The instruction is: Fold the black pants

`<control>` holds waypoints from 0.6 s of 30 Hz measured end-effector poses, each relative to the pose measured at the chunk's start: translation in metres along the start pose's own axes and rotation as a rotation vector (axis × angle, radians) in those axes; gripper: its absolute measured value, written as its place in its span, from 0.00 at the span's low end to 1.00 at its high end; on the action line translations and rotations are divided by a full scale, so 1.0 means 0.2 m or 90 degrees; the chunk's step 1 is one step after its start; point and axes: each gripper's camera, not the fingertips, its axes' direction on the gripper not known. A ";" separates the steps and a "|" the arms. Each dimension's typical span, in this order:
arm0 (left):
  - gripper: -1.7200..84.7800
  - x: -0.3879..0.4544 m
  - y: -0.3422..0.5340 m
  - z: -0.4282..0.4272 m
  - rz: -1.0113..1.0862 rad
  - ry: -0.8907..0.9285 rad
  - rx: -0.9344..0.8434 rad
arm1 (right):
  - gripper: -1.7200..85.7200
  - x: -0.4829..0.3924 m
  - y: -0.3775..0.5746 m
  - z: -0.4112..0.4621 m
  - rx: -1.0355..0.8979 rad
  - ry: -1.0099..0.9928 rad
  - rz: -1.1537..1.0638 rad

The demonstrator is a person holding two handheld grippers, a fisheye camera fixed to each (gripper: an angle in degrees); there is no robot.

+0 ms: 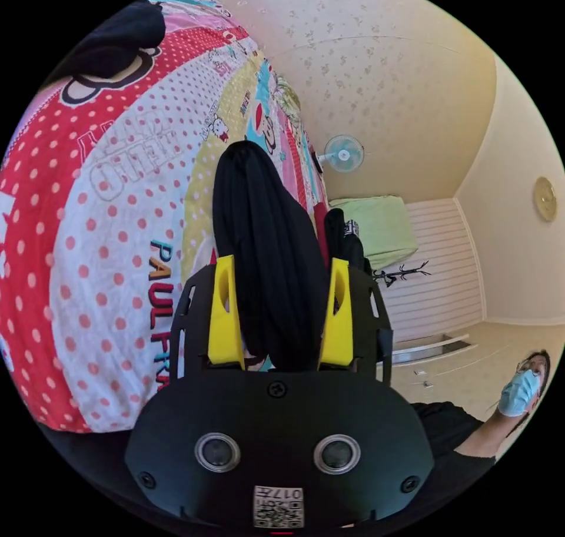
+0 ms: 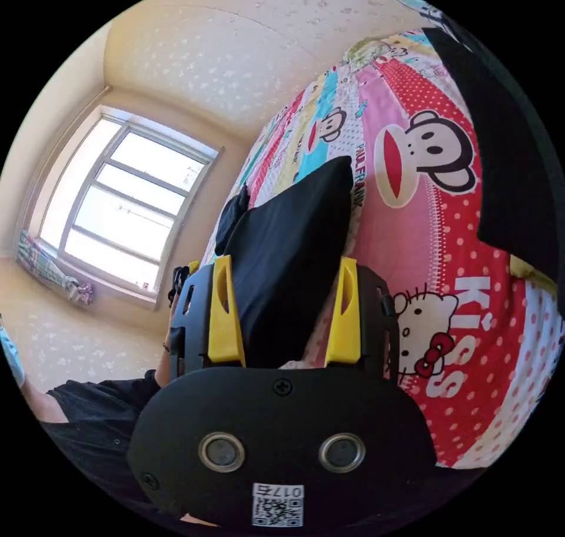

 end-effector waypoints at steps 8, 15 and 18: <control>0.16 -0.10 0.33 -0.02 -0.067 0.005 0.067 | 0.19 0.13 0.23 -0.05 -0.062 -0.115 0.007; 0.12 0.00 0.70 -0.19 -0.080 0.125 -0.075 | 0.16 0.01 0.72 -0.37 -0.140 -0.226 -0.085; 0.12 0.14 0.80 -0.25 -0.074 0.186 -0.112 | 0.15 -0.03 0.91 -0.54 -0.100 -0.327 -0.105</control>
